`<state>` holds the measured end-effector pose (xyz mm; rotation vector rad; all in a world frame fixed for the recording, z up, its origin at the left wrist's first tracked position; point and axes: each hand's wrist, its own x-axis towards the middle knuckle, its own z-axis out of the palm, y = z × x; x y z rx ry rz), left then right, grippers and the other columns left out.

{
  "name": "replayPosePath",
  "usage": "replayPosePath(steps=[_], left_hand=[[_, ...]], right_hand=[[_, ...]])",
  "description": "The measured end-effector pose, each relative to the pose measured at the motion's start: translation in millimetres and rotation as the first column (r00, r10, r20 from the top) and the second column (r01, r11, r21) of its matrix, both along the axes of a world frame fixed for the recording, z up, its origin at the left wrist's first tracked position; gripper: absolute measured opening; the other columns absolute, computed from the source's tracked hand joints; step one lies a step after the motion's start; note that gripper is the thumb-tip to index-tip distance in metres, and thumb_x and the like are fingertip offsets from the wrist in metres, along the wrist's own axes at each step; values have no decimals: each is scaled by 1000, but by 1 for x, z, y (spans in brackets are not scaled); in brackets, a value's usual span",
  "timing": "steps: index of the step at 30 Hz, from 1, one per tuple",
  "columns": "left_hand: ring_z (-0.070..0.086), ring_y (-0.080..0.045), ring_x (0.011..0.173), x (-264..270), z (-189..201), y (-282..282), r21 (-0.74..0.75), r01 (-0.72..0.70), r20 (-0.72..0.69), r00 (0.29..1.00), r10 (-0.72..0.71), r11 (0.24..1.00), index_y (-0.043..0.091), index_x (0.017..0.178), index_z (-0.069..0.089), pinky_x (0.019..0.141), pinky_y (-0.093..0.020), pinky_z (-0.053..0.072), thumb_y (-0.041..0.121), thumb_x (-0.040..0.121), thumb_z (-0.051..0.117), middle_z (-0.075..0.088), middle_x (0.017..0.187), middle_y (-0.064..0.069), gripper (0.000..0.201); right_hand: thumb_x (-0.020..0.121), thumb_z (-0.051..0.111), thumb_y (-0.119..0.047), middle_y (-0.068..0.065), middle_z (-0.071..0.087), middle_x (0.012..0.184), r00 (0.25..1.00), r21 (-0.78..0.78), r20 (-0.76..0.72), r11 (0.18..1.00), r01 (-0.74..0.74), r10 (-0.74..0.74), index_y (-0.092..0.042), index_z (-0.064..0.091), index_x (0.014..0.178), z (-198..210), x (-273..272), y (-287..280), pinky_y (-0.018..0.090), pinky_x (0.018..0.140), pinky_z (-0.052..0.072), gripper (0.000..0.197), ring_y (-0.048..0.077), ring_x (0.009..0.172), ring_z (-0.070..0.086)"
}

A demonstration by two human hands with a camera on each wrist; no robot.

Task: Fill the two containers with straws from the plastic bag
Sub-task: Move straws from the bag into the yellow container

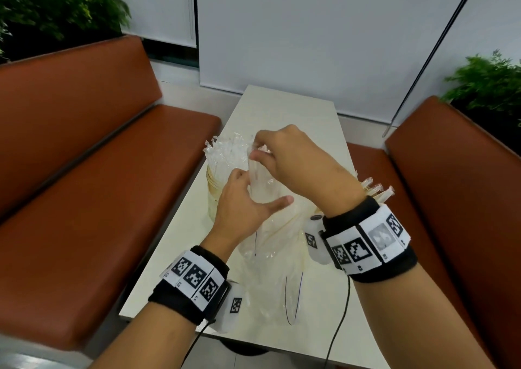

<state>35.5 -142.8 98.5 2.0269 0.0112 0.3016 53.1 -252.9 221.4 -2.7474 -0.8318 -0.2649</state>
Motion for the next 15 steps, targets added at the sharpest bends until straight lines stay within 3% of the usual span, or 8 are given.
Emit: replayPosePath(steps=[2,4,7,9,11,13,15], left_hand=[[62,-12,90,5,-5,0,-46,6,11,1000,-6,999,23,111,57,79,-42,57,72,61,78,61,104,4,73],[68,-13,89,11,-10,3,-99,23,14,1000,-22,995,29,117,55,76,-45,60,72,67,73,68,103,7,68],[69,-8,102,15,-14,7,-125,52,48,998,-46,991,33,125,55,84,-42,60,66,74,71,70,112,9,63],[67,-8,108,14,-14,7,-150,79,87,994,-67,985,31,128,56,88,-41,59,55,79,72,68,117,8,56],[71,-13,101,13,-13,7,-216,88,72,995,-74,972,27,122,59,83,-45,61,47,81,67,71,109,4,46],[72,-19,97,13,-15,6,-222,98,66,994,-85,970,24,119,61,80,-49,61,43,82,62,71,104,1,41],[71,-19,99,14,-19,7,-181,97,71,994,-85,979,23,121,63,80,-49,61,37,78,62,71,108,0,45]], right_hand=[[97,64,-39,4,63,77,998,200,-44,979,-30,40,-16,72,106,-6,3,1,27,70,47,27,12,67,58],[92,69,-44,4,60,63,994,433,-84,901,-22,65,-17,73,94,-15,4,0,17,62,40,27,5,52,49],[80,76,-54,-2,61,74,968,652,-220,756,52,124,-25,71,93,-33,7,-2,17,59,39,32,1,49,47],[66,79,-62,-9,63,88,962,609,-230,793,22,150,-29,68,99,-48,11,-3,19,61,40,48,1,56,49],[58,83,-65,-11,60,92,977,491,-173,871,-25,125,-34,62,93,-64,14,-3,22,66,43,51,2,70,55],[60,85,-65,-11,57,87,984,472,-147,881,-21,102,-37,57,82,-74,15,0,28,70,49,45,6,77,59],[71,80,-59,-9,55,79,990,518,-104,855,-28,95,-38,51,74,-81,17,3,32,67,50,36,11,70,59]])
